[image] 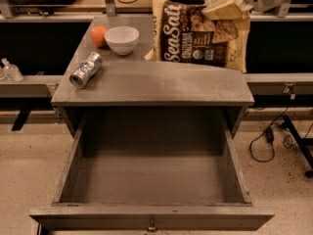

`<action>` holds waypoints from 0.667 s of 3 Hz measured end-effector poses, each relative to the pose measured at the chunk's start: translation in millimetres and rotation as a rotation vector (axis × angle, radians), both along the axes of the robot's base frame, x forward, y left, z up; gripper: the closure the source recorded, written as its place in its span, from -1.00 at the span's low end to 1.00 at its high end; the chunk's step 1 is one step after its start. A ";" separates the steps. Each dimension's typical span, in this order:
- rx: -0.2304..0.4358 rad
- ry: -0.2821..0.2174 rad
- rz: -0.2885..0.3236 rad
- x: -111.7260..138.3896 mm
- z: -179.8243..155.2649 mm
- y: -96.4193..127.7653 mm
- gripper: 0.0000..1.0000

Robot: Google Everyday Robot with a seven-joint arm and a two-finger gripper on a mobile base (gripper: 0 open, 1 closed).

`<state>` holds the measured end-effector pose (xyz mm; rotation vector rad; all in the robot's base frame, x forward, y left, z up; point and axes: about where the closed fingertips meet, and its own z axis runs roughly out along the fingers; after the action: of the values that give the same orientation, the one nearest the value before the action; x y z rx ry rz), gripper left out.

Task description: Pick brown chip bag from top drawer and place on counter

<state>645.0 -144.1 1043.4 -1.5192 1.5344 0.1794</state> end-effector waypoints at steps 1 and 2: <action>0.035 0.014 -0.036 30.9 -24.1 10.4 0.18; 0.063 0.080 -0.042 45.9 -66.1 24.9 -0.28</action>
Offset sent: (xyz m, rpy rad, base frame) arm 0.0596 0.0420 -0.1253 0.0983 0.1789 -0.0500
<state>690.9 -119.2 977.4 -1.4443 1.6074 0.2657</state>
